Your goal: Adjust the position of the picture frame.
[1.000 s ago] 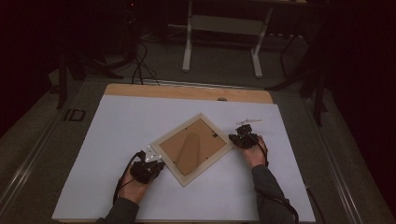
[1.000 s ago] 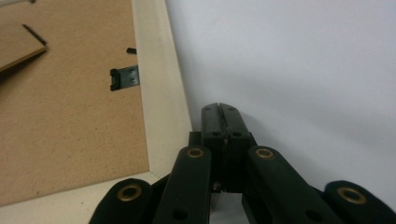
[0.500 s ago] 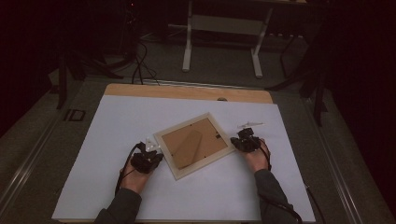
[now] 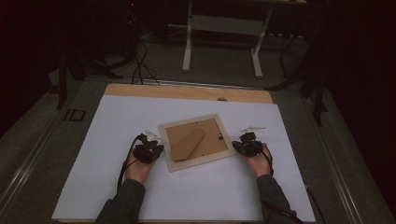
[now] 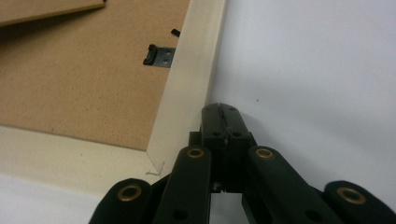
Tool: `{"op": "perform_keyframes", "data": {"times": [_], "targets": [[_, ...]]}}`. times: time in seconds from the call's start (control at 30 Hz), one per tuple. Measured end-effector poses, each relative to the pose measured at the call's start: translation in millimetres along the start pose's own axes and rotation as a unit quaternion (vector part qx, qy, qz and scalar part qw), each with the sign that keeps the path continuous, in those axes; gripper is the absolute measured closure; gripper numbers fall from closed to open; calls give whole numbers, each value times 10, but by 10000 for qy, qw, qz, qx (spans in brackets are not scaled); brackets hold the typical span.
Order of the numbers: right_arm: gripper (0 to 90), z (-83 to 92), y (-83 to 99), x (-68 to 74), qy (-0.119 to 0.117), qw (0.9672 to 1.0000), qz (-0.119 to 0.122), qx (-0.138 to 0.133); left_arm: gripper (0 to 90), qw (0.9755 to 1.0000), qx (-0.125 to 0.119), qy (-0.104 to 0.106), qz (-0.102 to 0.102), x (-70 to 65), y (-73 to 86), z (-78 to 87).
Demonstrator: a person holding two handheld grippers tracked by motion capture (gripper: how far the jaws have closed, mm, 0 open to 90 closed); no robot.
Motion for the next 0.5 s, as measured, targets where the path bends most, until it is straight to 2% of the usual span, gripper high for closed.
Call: {"op": "perform_keyframes", "data": {"times": [0.17, 0.5], "targets": [[900, 40, 43, 16, -10, 10000, 48, 0, 900, 9999, 28, -100, -75, 50, -63, -45], [900, 133, 141, 113, -79, 9998, 163, -46, 900, 9998, -126, -108, 68, 218, -184, -127]]}}
Point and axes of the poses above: each handheld gripper's, and its own axes: z roughly backward along the jaws, y roughly out of its underside, x roughly to its left, the point moved 7 cm from there along -z, roughly forward along the jaws, and after that the axes turned 13 degrees about y, right-handed, at the moved point
